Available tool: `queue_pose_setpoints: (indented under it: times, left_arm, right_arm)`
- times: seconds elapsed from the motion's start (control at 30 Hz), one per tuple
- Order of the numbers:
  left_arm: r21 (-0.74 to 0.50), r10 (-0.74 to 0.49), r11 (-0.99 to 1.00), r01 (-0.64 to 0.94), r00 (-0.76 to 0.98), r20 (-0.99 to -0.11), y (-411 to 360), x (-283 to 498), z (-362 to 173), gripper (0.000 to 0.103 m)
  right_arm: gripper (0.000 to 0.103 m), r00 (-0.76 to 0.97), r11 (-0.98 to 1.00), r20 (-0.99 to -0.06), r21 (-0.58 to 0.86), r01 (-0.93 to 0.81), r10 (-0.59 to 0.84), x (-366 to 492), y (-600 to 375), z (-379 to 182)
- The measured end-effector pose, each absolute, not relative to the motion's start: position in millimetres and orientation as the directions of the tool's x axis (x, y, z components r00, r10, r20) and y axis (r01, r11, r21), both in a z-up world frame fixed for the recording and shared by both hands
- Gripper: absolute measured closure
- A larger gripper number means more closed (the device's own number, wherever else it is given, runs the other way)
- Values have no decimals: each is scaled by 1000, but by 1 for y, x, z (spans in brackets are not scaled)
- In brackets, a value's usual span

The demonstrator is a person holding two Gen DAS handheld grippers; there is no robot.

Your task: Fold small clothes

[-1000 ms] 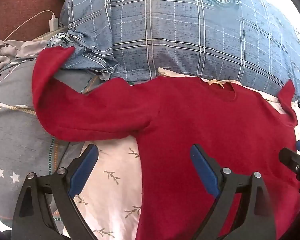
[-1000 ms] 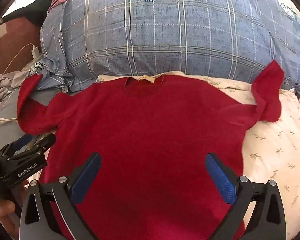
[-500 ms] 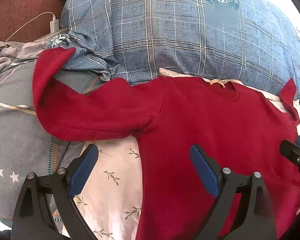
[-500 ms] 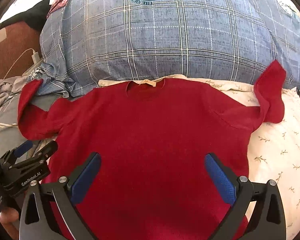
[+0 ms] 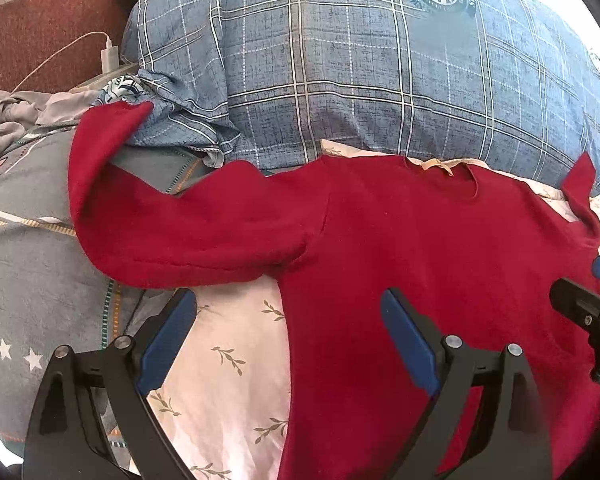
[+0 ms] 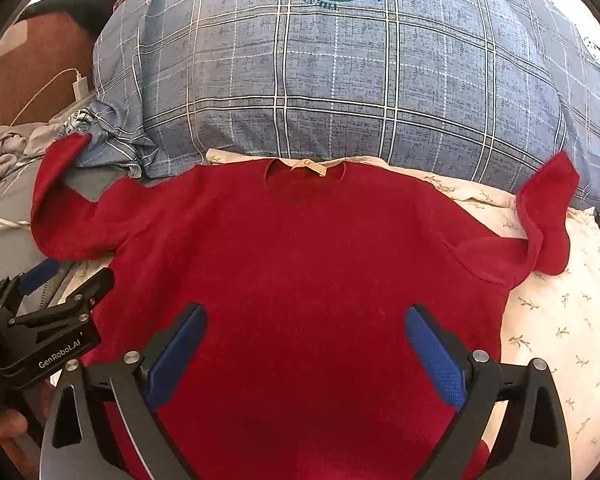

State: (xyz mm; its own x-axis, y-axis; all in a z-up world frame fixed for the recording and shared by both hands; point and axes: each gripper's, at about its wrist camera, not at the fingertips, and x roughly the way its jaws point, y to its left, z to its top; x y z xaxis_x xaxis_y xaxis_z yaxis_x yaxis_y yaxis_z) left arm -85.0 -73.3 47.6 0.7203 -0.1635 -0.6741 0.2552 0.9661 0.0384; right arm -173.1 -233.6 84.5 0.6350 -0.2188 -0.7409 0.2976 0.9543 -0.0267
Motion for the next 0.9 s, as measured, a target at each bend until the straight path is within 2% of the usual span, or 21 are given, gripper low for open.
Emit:
queue_pose_setpoints:
  times: [0.23, 0.9]
  left_arm:
    - [43, -160, 966, 255, 720, -676, -74, -85, 46, 9]
    - [35, -172, 964, 263, 722, -670, -74, -86, 45, 9]
  right_arm:
    - [4, 655, 951, -719, -27, 309, -233, -175, -235, 84]
    - [3, 622, 933, -743, -6, 360, -246, -177, -244, 75]
